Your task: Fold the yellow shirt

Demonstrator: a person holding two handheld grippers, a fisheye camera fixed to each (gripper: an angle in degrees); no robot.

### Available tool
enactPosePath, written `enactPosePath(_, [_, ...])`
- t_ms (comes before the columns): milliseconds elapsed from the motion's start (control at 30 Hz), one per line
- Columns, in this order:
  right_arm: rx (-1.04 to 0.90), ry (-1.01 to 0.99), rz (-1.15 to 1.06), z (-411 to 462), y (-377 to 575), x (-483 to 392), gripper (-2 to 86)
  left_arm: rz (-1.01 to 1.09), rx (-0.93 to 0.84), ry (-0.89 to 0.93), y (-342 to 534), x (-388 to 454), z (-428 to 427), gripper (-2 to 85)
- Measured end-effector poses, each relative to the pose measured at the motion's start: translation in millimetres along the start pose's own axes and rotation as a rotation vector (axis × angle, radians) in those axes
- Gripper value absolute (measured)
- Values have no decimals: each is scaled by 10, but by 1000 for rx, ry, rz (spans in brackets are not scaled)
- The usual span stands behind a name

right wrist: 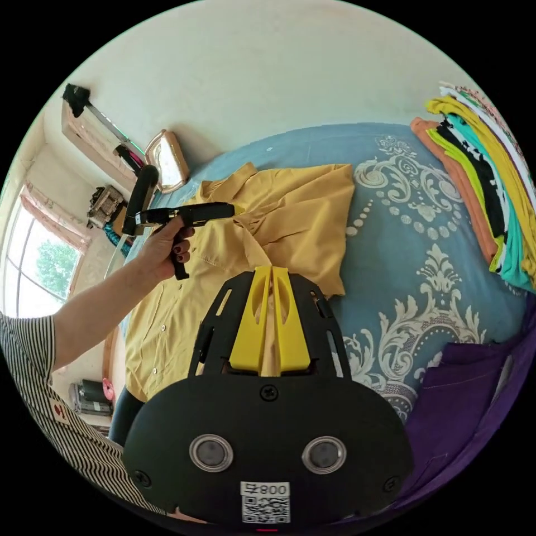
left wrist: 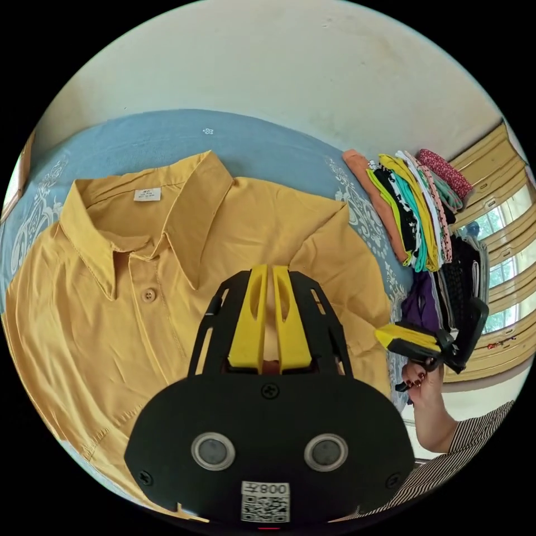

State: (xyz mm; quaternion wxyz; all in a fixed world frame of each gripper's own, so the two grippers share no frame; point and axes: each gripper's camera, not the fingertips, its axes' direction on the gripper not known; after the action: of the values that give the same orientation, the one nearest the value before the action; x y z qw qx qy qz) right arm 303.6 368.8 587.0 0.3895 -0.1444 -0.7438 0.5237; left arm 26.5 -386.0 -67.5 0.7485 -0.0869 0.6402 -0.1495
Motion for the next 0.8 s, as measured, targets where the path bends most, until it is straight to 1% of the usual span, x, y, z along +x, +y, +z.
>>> enactPosePath(33, [-11,-69,-20,90,28,5,1,-8,21,9,4,59,-78,17])
enactPosePath(67, [-16,-89,-37,137,45,-22,1,4,63,38,29,141,-201,16])
enactPosePath(167, [-36,-23,-108,412,122,-227,2,68,129,130,92,415,-480,16])
enactPosePath(233, [-54,-57,-154,636,137,-297,2,136,99,169,102,621,-523,14])
enactPosePath(300, [-87,-93,-192,800,143,-306,2,194,22,102,94,818,-468,11])
enactPosePath(333, [-97,-92,-192,882,150,-280,2,219,-42,1,89,906,-399,8])
enactPosePath(367, [-96,-91,-191,908,155,-263,2,248,-69,-84,103,957,-387,6])
enactPosePath(400, [-94,-97,-194,933,167,-225,2,269,-44,-69,120,974,-443,5])
enactPosePath(433, [-83,-90,-201,921,178,-171,2,225,-34,-71,117,955,-549,4])
enactPosePath(567, [11,43,-125,796,196,249,2,191,8,-26,92,1038,-952,3])
enactPosePath(633, [61,95,-28,810,192,661,2,209,38,16,77,1177,-1115,3])
enactPosePath(700, [43,133,26,961,195,903,1,239,38,16,45,1350,-1200,3])
enactPosePath(733, [0,178,40,1144,203,1012,1,251,13,-21,17,1442,-1187,3])
enactPosePath(767, [-31,203,44,1253,210,1053,1,263,-59,-52,-17,1493,-1111,3])
enactPosePath(800, [-26,216,24,1373,244,1079,1,265,-56,-44,-20,1502,-1136,3])
